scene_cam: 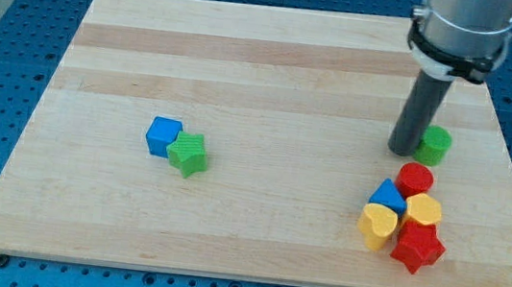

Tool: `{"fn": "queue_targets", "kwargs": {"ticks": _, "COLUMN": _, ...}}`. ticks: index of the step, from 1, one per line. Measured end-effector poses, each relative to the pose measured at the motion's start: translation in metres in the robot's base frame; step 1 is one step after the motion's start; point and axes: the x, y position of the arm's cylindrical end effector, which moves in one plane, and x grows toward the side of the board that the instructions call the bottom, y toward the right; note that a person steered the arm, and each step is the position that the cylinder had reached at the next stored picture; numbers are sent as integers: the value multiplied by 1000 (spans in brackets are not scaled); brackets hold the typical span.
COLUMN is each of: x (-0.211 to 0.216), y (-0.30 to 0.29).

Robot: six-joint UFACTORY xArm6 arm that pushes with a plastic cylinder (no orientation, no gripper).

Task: Push the green circle to the right of the red circle

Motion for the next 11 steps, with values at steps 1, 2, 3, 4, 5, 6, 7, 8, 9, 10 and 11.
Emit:
{"fn": "queue_targets", "kwargs": {"ticks": 1, "x": 0, "y": -15}}
{"fn": "queue_targets", "kwargs": {"ticks": 2, "x": -27, "y": -30}}
{"fn": "queue_targets", "kwargs": {"ticks": 3, "x": -39, "y": -15}}
{"fn": "queue_targets", "kwargs": {"ticks": 4, "x": -32, "y": 11}}
{"fn": "queue_targets", "kwargs": {"ticks": 5, "x": 2, "y": 15}}
{"fn": "queue_targets", "kwargs": {"ticks": 6, "x": 23, "y": 21}}
{"fn": "queue_targets", "kwargs": {"ticks": 7, "x": 5, "y": 21}}
{"fn": "queue_targets", "kwargs": {"ticks": 8, "x": -22, "y": 33}}
{"fn": "queue_targets", "kwargs": {"ticks": 9, "x": -10, "y": 58}}
{"fn": "queue_targets", "kwargs": {"ticks": 10, "x": 24, "y": 61}}
{"fn": "queue_targets", "kwargs": {"ticks": 11, "x": 52, "y": 61}}
